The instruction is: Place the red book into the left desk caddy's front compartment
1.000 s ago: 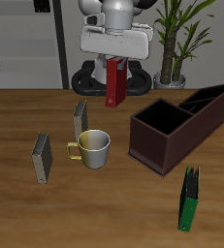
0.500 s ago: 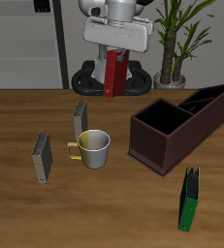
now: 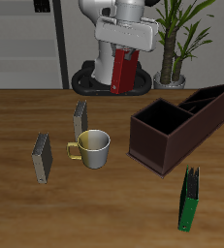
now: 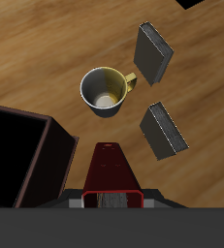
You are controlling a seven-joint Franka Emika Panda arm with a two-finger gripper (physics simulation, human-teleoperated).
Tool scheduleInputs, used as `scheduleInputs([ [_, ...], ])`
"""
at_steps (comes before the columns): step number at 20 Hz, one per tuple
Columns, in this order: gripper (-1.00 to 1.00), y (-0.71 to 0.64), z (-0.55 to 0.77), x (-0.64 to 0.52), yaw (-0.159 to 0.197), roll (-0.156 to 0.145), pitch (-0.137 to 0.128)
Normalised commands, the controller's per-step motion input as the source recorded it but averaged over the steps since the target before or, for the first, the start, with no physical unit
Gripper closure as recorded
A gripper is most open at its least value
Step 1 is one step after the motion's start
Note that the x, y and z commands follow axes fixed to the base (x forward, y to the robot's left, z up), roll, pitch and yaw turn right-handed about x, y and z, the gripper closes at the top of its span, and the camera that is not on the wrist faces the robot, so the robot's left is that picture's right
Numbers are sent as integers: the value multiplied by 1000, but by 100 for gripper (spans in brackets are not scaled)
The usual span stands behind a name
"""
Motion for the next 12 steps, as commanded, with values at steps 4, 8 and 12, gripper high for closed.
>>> scheduleInputs([
  [4, 100, 64, -102, -82, -96, -9, 35],
  [8, 100, 86, -66, -101, -40, -20, 8],
  [12, 100, 105, -84, -94, -64, -45, 31],
])
